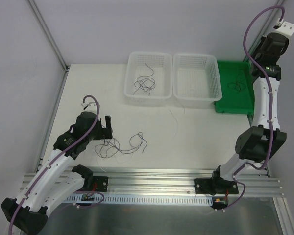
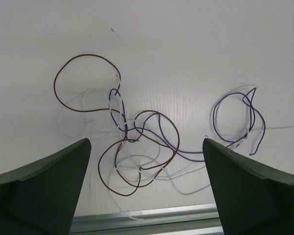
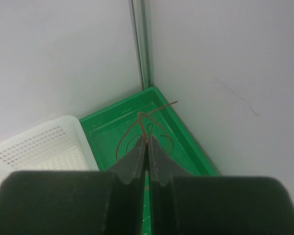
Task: Untangle the cables
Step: Place the cable in the bin.
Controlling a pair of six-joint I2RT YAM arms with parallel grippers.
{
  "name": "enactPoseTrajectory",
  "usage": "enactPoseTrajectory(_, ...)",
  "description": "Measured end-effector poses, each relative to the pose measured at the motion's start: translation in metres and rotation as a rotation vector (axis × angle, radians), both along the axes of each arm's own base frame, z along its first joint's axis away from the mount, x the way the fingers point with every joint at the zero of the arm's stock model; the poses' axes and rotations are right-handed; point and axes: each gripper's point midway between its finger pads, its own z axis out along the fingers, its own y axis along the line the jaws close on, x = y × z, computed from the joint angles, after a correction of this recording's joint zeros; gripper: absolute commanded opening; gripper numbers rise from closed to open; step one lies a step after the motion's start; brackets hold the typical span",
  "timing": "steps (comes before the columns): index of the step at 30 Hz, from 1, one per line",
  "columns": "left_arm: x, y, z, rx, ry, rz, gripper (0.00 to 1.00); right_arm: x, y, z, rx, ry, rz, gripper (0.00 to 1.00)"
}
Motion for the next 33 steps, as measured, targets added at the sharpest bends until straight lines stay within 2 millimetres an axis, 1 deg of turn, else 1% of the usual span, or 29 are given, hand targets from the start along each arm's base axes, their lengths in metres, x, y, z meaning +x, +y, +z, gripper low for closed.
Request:
enactPoseTrajectory(2,0.001,0.001,0.0,0.001,0.002,0.006,0.99,0.013,-0.003,-0.011,0.008,0.014,0.007,0.04)
enactPoseTrajectory(5,0.002,0.003,-0.002,0.004,0.008,0.016,0.99,0.031,-0.007,-0.033,0.027,0.041,0.015,0.05)
enactPoseTrajectory(6,0.002,0.004,-0.002,0.004,0.008,0.02,0.99,0.039,-0.008,-0.047,0.042,0.059,0.021,0.05)
enactPoseTrajectory(7,0.002,0.004,-0.002,0.004,0.009,0.02,0.99,0.044,-0.009,-0.057,0.053,0.071,0.023,0.05)
enactPoseTrajectory(9,0.003,0.004,-0.003,0.005,0.013,0.022,0.99,0.057,-0.012,-0.087,0.087,0.112,0.026,0.05)
enactPoseTrajectory(12,0.004,0.004,-0.005,0.009,0.022,0.024,0.99,0.072,-0.019,-0.139,0.149,0.187,0.02,0.06)
enactPoseTrajectory(13,0.004,0.004,-0.006,0.01,0.025,0.024,0.99,0.074,-0.022,-0.159,0.171,0.218,0.017,0.09)
enactPoseTrajectory(15,0.004,0.005,-0.006,0.009,0.025,0.026,0.99,0.076,-0.028,-0.194,0.209,0.281,0.006,0.13)
enactPoseTrajectory(17,0.004,0.006,-0.006,0.009,0.024,0.03,0.99,0.073,-0.033,-0.228,0.246,0.353,-0.002,0.16)
enactPoseTrajectory(19,0.004,0.006,-0.006,0.008,0.025,0.03,0.99,0.067,-0.034,-0.255,0.28,0.419,-0.008,0.26)
enactPoseTrajectory(20,0.004,0.006,-0.006,0.007,0.025,0.031,0.99,0.064,-0.034,-0.264,0.293,0.445,-0.009,0.32)
enactPoseTrajectory(21,0.004,0.006,-0.006,0.007,0.025,0.033,0.99,0.06,-0.033,-0.271,0.307,0.468,-0.009,0.46)
enactPoseTrajectory(22,0.004,0.006,-0.006,0.007,0.025,0.033,0.99,0.057,-0.032,-0.276,0.323,0.484,-0.009,0.53)
enactPoseTrajectory(23,0.004,0.006,-0.006,0.006,0.025,0.032,0.99,0.055,-0.03,-0.277,0.33,0.489,-0.004,0.6)
enactPoseTrajectory(24,0.004,0.006,-0.005,0.005,0.024,0.03,0.99,0.053,-0.028,-0.275,0.335,0.488,0.002,0.69)
enactPoseTrajectory(27,0.004,0.006,-0.004,0.005,0.02,0.028,0.99,0.043,-0.018,-0.261,0.355,0.468,0.015,0.8)
enactPoseTrajectory(29,0.004,0.007,-0.003,0.003,0.014,0.031,0.99,0.031,-0.008,-0.241,0.361,0.44,0.024,0.84)
enactPoseTrajectory(31,0.005,0.009,-0.001,-0.006,0.006,0.039,0.99,0.017,0.006,-0.214,0.354,0.396,0.038,0.86)
enactPoseTrajectory(33,0.005,0.011,0.001,-0.017,0.0,0.046,0.99,0.002,0.028,-0.184,0.343,0.341,0.069,0.89)
